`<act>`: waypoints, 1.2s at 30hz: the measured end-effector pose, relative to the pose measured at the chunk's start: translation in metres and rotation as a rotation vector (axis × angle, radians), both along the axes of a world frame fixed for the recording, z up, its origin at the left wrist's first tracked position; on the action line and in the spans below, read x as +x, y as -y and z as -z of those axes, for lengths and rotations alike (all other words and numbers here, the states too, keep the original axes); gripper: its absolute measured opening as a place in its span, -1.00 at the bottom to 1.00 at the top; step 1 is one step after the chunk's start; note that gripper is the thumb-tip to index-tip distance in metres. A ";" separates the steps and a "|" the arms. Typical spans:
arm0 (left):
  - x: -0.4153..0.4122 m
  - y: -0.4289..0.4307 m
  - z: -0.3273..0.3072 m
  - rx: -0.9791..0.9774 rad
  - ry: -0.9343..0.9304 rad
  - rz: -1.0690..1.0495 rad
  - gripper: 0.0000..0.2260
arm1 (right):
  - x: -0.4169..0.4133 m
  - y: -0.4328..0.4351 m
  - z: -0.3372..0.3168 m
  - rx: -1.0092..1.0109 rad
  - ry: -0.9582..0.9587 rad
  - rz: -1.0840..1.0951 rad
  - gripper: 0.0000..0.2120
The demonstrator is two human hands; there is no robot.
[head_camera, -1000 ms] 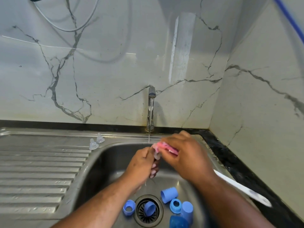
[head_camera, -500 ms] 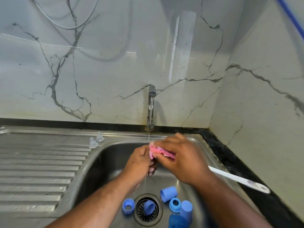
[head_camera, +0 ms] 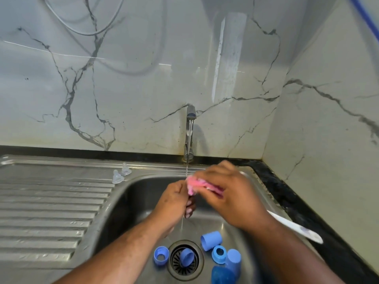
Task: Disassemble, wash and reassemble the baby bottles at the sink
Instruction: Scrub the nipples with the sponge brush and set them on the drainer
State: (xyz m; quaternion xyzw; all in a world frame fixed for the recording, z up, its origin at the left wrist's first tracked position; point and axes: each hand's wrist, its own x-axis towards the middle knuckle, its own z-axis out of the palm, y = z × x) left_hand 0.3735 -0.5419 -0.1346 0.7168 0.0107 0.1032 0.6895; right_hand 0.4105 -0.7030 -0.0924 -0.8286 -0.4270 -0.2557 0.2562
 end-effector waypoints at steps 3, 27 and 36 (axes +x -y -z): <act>0.000 0.003 -0.001 -0.009 -0.020 0.003 -0.69 | 0.007 -0.001 0.003 -0.071 0.041 0.210 -0.79; 0.001 -0.001 0.001 -0.036 -0.007 -0.016 -0.68 | 0.000 -0.008 0.009 -0.059 0.119 -0.035 -0.69; 0.007 -0.006 0.005 -0.022 -0.011 -0.017 -0.67 | 0.007 -0.009 0.010 -0.040 0.026 0.034 -0.72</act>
